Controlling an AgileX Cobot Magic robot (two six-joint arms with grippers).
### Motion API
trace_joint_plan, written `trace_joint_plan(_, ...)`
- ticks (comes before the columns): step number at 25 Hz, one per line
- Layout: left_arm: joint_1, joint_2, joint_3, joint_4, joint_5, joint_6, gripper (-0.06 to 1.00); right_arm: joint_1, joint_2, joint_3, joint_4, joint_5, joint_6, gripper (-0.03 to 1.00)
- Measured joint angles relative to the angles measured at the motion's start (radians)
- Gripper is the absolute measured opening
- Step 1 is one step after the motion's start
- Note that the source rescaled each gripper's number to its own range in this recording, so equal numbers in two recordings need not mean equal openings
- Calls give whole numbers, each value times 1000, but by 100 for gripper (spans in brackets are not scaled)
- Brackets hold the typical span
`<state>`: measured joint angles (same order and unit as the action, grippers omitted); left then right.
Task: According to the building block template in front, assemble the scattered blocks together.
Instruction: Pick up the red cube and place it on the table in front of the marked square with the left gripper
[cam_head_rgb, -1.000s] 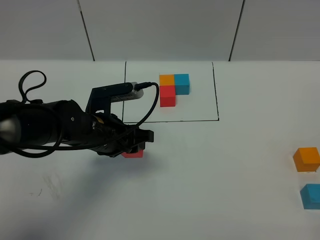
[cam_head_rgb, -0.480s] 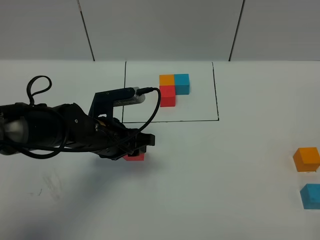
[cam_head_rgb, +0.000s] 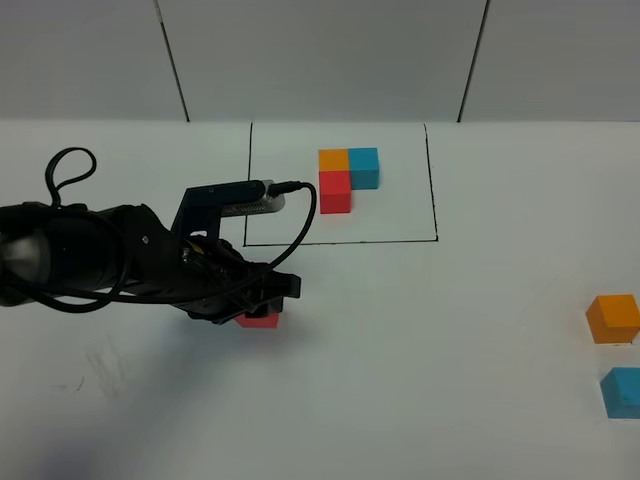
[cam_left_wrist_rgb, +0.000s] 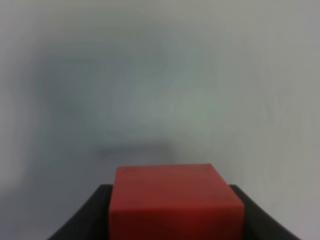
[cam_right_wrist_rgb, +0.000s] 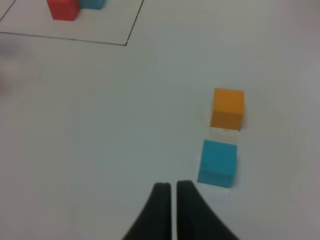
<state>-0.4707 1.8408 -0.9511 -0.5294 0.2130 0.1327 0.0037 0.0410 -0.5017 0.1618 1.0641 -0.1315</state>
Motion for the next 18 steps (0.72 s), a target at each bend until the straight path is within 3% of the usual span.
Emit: trace_joint_plan(18,32,0,0,90,60,-17,46,0,0,0,0,0,0,0)
